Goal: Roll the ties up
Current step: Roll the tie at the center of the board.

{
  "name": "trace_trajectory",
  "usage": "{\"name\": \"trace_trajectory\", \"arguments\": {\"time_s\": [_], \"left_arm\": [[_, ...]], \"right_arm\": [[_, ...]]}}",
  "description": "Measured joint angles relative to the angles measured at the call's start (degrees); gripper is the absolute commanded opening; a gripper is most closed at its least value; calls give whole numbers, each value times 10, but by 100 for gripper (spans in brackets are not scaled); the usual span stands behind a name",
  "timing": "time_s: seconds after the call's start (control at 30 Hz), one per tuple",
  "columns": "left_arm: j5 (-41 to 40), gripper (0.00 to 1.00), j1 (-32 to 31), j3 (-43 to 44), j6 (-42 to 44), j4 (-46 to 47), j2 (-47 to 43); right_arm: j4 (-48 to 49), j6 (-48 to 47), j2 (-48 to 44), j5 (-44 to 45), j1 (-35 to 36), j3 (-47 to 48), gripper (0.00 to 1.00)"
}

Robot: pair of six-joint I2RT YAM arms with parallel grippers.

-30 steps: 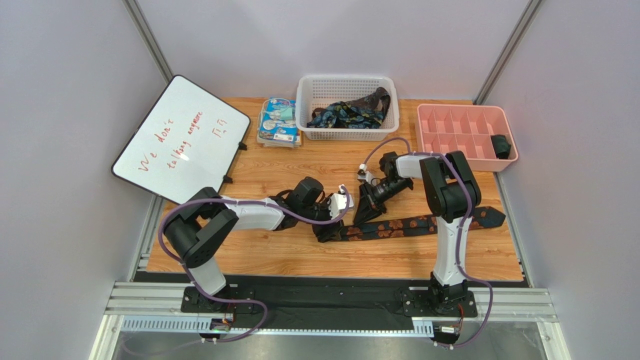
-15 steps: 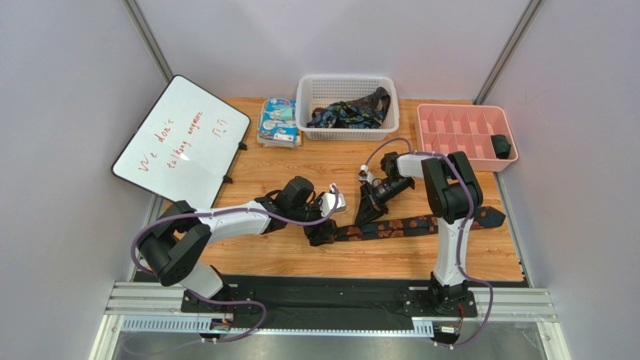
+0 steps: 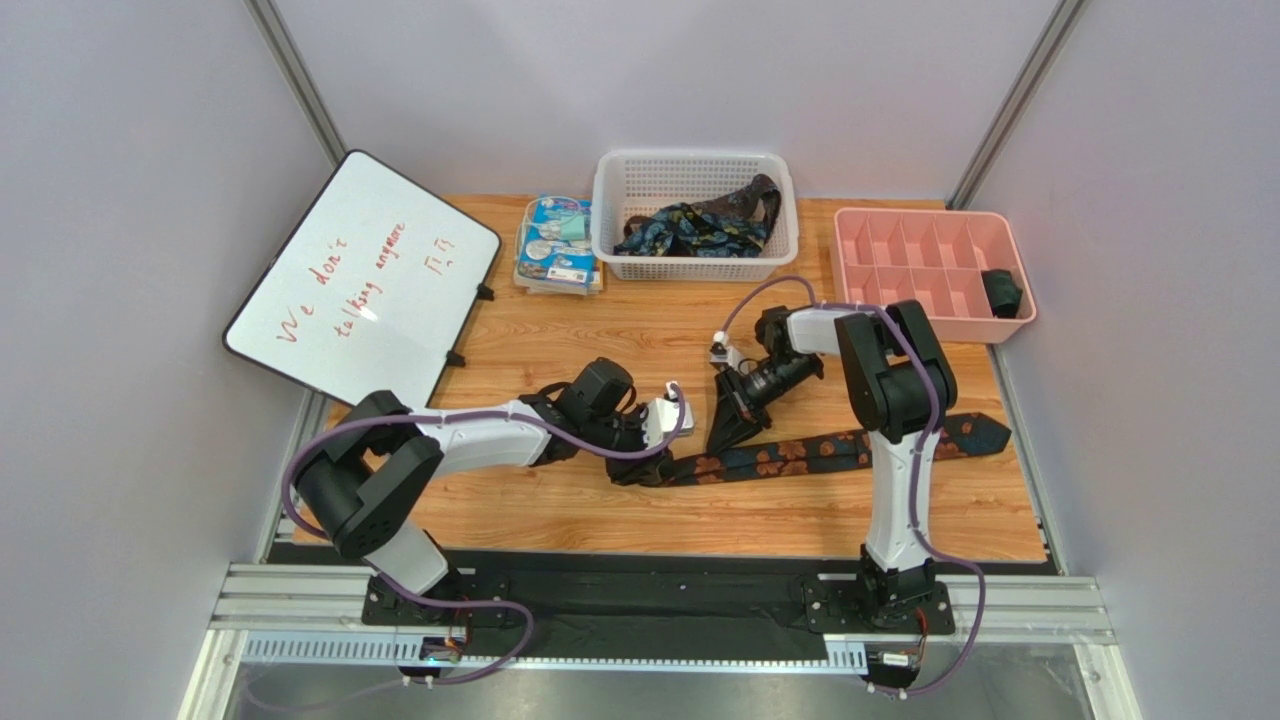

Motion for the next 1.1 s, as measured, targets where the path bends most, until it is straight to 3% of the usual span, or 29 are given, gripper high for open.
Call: {"name": "trace_trajectory", "arguments": {"time_s": [0.27,0.5,0.73,0.9,1.1], "left_arm": [[-21,33,-35,23,52,-35,20],[-59,31,-49,113,66,-80,83],[-113,33,-51,189,69,-130,128],[-115,38,-51,196,76,-145,131],[-110,40,-51,197,80,-152,132]], "right_arm": [[10,-7,35,-1,4,53,8],[5,10,41,15,-9,78,16],[-45,8,37,34,-83,110,26],[-64,5,-10,7,-107,73,33],[-40,31,-52,-45,-60,14,38]]}}
